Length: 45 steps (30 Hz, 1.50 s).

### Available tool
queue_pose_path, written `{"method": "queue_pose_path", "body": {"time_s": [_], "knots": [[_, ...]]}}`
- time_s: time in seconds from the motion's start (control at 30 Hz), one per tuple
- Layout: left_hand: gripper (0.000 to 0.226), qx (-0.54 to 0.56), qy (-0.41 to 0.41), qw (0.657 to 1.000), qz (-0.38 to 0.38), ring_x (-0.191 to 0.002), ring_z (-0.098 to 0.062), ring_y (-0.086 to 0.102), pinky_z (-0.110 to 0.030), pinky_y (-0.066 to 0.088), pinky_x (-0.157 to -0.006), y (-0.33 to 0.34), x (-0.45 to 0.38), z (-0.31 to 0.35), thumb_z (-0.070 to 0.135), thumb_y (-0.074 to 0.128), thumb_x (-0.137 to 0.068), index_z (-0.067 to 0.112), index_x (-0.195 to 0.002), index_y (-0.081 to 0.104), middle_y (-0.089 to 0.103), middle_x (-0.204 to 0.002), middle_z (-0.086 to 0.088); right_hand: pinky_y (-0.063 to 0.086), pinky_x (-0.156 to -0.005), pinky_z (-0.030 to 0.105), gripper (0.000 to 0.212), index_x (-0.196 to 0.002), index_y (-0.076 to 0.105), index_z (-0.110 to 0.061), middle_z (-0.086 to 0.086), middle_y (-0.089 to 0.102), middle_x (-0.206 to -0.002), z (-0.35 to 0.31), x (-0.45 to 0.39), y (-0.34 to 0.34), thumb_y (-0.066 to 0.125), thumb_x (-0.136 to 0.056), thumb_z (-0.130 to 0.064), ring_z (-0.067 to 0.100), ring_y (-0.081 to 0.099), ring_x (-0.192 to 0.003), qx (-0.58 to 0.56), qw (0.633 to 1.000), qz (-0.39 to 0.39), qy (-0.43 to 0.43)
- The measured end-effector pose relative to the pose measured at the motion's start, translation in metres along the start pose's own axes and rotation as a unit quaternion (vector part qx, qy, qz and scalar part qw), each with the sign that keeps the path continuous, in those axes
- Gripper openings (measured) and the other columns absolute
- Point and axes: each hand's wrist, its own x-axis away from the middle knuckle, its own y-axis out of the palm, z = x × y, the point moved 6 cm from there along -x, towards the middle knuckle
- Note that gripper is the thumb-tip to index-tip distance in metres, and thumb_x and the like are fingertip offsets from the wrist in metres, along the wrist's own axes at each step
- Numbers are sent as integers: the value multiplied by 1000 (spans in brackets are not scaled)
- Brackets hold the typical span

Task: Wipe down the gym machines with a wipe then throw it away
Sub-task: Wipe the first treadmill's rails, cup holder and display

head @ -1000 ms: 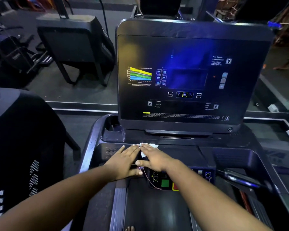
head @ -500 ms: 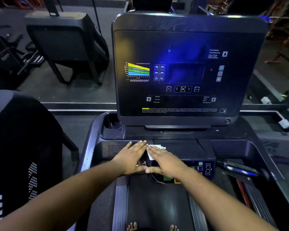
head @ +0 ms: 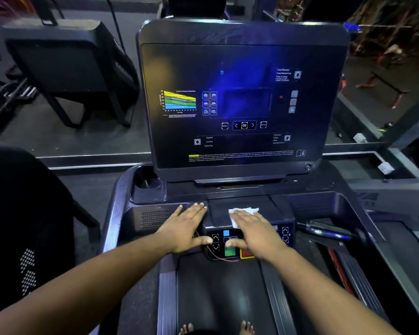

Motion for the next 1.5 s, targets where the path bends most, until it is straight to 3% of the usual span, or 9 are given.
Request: {"method": "queue_pose_path", "body": {"time_s": [0.13, 0.3, 0.47, 0.7, 0.97, 1.03, 1.17, 1.33, 1.5], "knots": [[111, -8, 8, 1000, -2, -157, -12, -8, -44, -7, -125, -5, -3, 13, 88, 20, -80, 18, -164, -3, -4, -172, 1, 7, -125, 46, 143, -160, 22, -16, 0, 26, -166, 43, 9, 0, -11, -51, -102, 14, 19, -154, 29, 996, 5, 87], [110, -14, 3, 1000, -4, -157, -12, -8, -44, -5, -126, -10, -9, 22, 87, 20, -80, 19, -164, -4, -6, -172, 1, 1, -126, 41, 143, -161, 17, -14, 2, 21, -167, 41, 26, 7, -10, -52, -103, 16, 14, -155, 36, 998, 0, 59], [111, -16, -15, 1000, -6, -157, -12, -8, -43, -5, -126, -11, -8, 26, 87, 18, -79, 19, -164, -4, -6, -172, 2, 14, -125, 46, 136, -156, 34, -11, 7, 38, -160, 85, 44, 5, -5, -63, -102, 22, 29, -151, 62, 993, 20, 103], [113, 4, -48, 999, -17, -158, -13, -2, -43, 3, -127, -3, -11, 33, 88, 15, -76, 20, -164, 1, 0, -172, 1, 9, -127, 46, 136, -162, 14, -11, 7, 4, -170, 109, 7, -19, 5, -58, -99, 21, 2, -157, -60, 982, -59, 168], [99, 9, -80, 997, -3, -158, -15, -3, -44, 3, -129, -1, -11, 35, 74, 43, -94, 19, -164, 0, -2, -172, 0, 5, -126, 40, 134, -161, 19, -15, 3, 19, -168, 95, 34, -2, -2, -60, -101, 18, 12, -156, 10, 998, -13, 63], [100, 4, -81, 997, -4, -158, -15, -3, -45, 2, -129, -2, -11, 35, 75, 42, -94, 19, -164, -1, -3, -172, 0, 8, -125, 35, 113, -160, 24, -16, 3, 25, -166, 85, 36, -3, 14, -76, -91, 18, 19, -154, -3, 999, 6, 38], [101, -5, -81, 997, -10, -158, -15, -6, -46, 0, -128, -8, -9, 36, 75, 43, -94, 19, -164, -4, -5, -172, 0, 15, -119, 17, 55, -154, 41, -19, -1, 38, -160, 40, 18, -11, 55, -102, -32, 12, 33, -148, -93, 994, 33, -45], [98, 15, -73, 997, 16, -158, -15, 1, -44, 3, -127, -17, -3, 33, 72, 46, -95, 19, -164, 0, 1, -172, 0, 48, -95, 17, 29, -126, 70, -30, -13, 71, -124, 19, -2, -30, 62, -99, -29, 4, 65, -110, -222, 970, 87, -48], [83, 149, -54, 983, 91, -143, -19, 44, -40, 36, -117, -39, 2, 22, 74, 49, -90, 30, -157, 31, 44, -158, 3, 55, -84, 26, 17, -112, 73, -14, 2, 76, -105, 0, -21, -48, 62, -99, -17, 15, 71, -96, -549, 827, 109, 51]]}}
